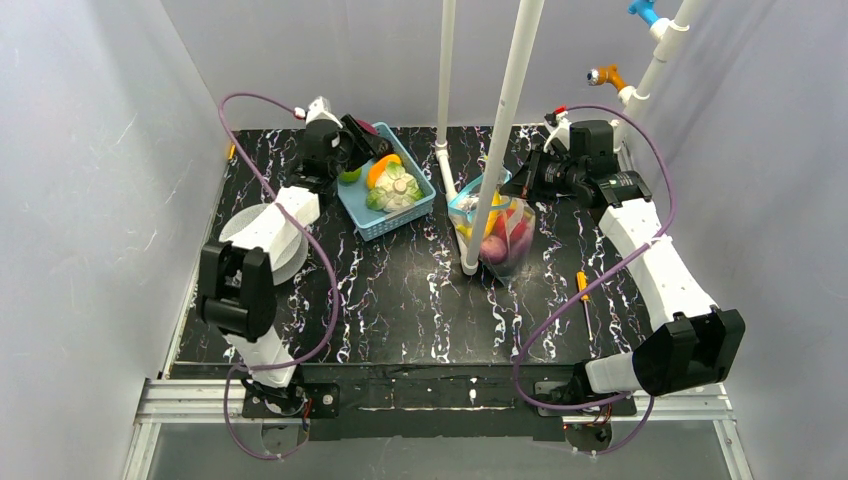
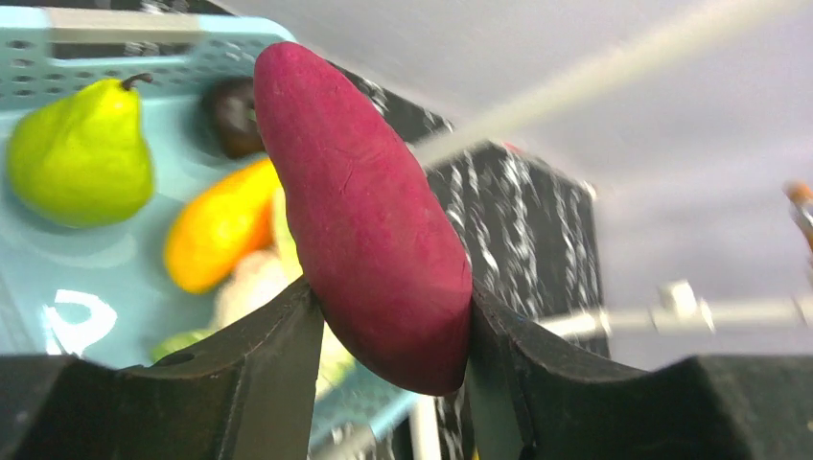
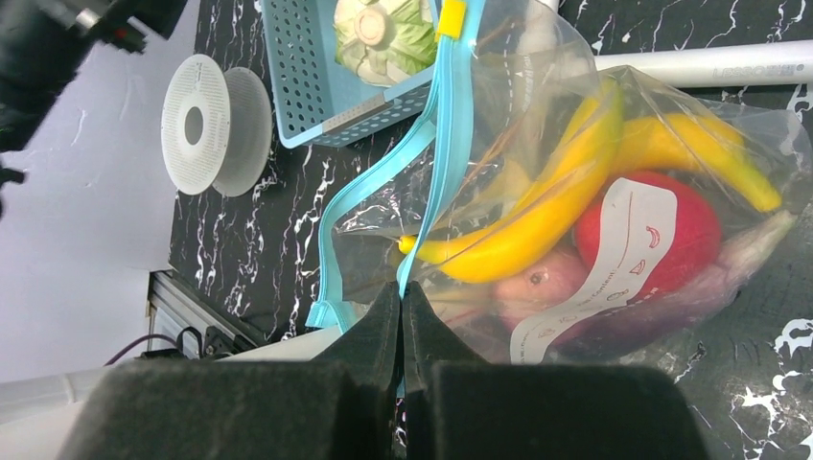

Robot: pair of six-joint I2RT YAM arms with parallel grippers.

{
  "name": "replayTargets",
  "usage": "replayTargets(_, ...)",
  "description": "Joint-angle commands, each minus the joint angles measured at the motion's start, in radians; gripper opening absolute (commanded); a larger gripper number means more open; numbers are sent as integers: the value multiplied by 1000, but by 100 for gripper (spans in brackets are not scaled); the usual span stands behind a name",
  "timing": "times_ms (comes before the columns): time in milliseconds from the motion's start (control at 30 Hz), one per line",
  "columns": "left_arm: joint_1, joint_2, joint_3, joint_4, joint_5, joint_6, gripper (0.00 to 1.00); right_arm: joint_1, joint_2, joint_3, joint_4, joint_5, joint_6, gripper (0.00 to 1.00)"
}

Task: Place the food in the zip-top bag and seal the zipper
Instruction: Pick up the fake vegetable from the bin, then place the fake vegetable in the zipper food storage bag.

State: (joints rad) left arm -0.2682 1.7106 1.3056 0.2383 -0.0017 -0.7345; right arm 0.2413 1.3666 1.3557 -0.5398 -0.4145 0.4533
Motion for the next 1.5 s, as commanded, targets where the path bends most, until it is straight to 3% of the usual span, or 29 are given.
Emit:
replayTargets(0,6,-67,45,-198,456,105,0,-4,-41,-4,75,-21,19,1)
replayTargets(100,5,-77,47,-222,718,90,0,-4,-24,-1,80,-17,18,1)
replayTargets(200,5,-105,6,-190,891,52,0,-4,7,12,80,-20,18,1)
replayTargets(500,-41,-212,-99,89,1139,-128,0,18,110,94,54,-55,2,1)
replayTargets(600,-80,-199,-69,40,1172,-93,0,36,134,124,36,-58,-15,1)
replayTargets(800,-139,-78,57,-289,1151,50,0,72,159,173,14,-24,-52,1)
replayTargets(900,-141,-5,91,-261,1121,-32,0,83,165,185,15,-24,-54,1)
replayTargets(1067,-171,96,104,-60,1154,-219,0,105,163,191,18,-17,-58,1)
replayTargets(1233,-200,147,100,-41,1135,-255,0,114,151,185,17,-6,-68,1)
replayTargets(1300,-207,150,96,-46,1108,-258,9,115,149,182,18,-6,-70,1)
replayTargets(1467,-213,140,87,-20,1082,-270,47,116,151,180,20,-10,-71,1)
